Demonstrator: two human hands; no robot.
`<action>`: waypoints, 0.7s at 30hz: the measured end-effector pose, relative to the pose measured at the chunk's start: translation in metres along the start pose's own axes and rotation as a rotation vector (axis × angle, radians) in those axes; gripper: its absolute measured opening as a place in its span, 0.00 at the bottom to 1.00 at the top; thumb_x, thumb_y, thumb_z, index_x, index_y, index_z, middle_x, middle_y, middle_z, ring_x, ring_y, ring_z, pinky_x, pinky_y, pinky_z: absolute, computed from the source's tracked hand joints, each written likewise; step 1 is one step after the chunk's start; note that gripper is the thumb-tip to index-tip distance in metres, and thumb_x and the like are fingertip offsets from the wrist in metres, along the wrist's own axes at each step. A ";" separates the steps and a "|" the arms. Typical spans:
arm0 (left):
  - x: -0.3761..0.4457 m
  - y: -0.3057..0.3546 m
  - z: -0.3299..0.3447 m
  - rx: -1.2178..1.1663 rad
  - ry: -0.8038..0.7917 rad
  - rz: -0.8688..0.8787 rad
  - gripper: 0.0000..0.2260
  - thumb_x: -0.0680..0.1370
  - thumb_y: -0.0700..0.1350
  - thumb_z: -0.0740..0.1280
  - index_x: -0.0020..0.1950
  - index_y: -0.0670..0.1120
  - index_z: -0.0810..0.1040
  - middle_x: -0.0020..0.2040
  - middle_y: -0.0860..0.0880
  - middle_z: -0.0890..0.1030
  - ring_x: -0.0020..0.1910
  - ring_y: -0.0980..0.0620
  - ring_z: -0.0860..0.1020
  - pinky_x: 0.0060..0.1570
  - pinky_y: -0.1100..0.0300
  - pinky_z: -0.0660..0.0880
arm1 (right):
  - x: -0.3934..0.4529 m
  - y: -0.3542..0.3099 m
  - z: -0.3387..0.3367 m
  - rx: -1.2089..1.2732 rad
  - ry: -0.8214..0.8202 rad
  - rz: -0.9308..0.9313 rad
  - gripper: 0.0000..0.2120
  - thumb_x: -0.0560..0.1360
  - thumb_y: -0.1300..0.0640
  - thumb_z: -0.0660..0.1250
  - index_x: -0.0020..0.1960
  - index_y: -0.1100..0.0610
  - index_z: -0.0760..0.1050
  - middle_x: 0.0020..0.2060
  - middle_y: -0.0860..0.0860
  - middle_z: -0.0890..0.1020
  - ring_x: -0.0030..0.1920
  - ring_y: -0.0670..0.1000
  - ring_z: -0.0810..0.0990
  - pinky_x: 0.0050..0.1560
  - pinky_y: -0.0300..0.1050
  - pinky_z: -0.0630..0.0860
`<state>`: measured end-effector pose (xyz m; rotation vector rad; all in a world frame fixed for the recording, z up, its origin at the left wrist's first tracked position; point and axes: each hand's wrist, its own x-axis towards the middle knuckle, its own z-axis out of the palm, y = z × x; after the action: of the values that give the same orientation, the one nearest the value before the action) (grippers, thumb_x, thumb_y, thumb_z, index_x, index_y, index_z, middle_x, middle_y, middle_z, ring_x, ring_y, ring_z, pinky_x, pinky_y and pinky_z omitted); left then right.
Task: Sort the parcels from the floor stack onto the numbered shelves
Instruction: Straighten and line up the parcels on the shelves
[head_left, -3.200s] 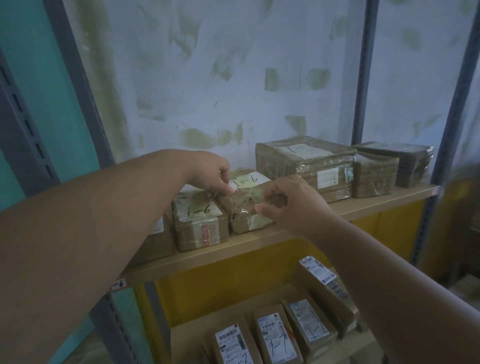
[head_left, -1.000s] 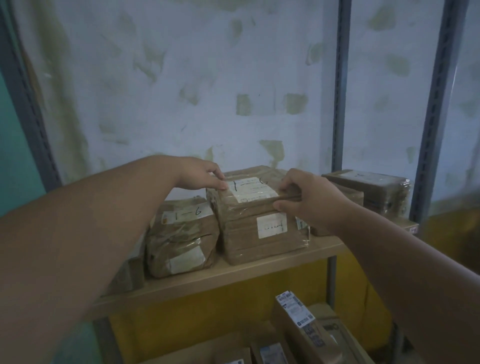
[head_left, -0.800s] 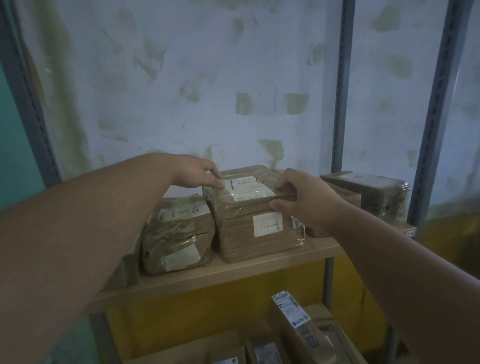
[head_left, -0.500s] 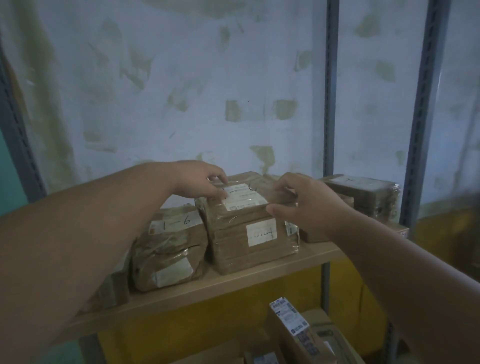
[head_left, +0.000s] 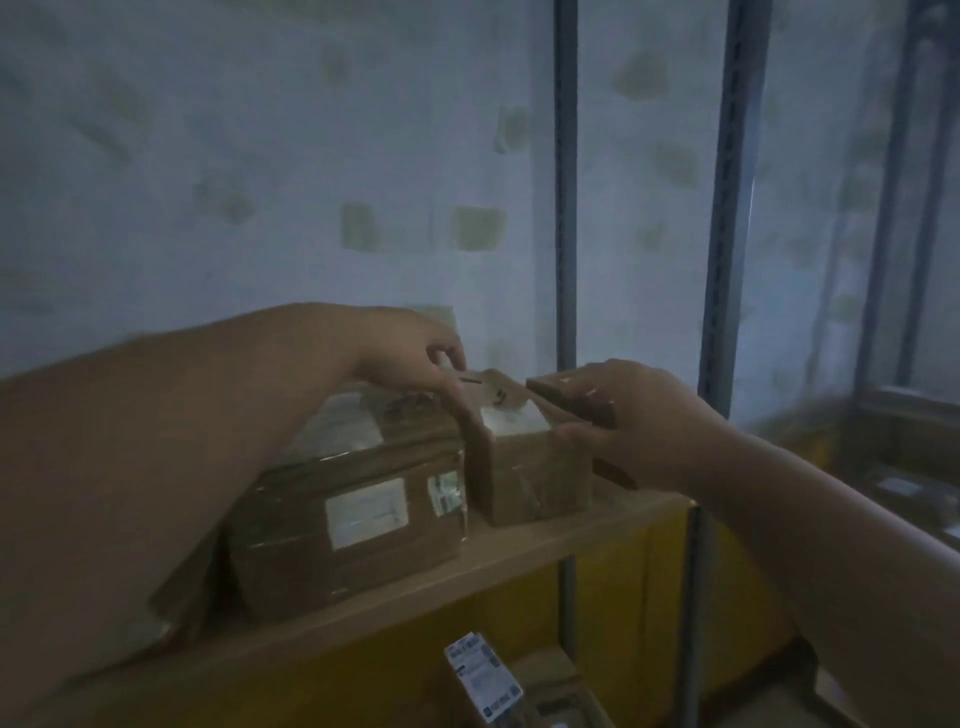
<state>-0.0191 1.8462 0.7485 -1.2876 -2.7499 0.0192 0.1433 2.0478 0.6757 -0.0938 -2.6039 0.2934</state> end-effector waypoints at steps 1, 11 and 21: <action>0.011 0.006 -0.001 0.031 -0.022 -0.014 0.21 0.79 0.61 0.65 0.70 0.57 0.73 0.69 0.53 0.75 0.65 0.52 0.74 0.65 0.53 0.69 | 0.003 0.008 0.000 0.003 -0.021 -0.017 0.12 0.76 0.44 0.69 0.58 0.44 0.78 0.52 0.42 0.78 0.50 0.45 0.78 0.53 0.45 0.78; 0.075 0.016 0.013 0.235 -0.321 -0.084 0.23 0.81 0.60 0.63 0.75 0.56 0.71 0.76 0.52 0.69 0.74 0.50 0.67 0.68 0.57 0.61 | 0.030 0.043 0.020 0.053 -0.147 -0.092 0.15 0.74 0.40 0.69 0.58 0.45 0.76 0.41 0.37 0.71 0.39 0.36 0.69 0.36 0.33 0.63; 0.077 0.008 0.015 0.209 -0.356 -0.068 0.19 0.78 0.61 0.67 0.66 0.54 0.79 0.66 0.54 0.78 0.63 0.53 0.75 0.61 0.58 0.70 | 0.031 0.041 0.038 0.245 -0.150 0.003 0.07 0.72 0.46 0.74 0.49 0.45 0.80 0.49 0.42 0.82 0.46 0.41 0.79 0.47 0.38 0.77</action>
<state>-0.0630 1.9110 0.7399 -1.2356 -2.9742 0.5665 0.0981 2.0845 0.6498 0.0104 -2.6919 0.6398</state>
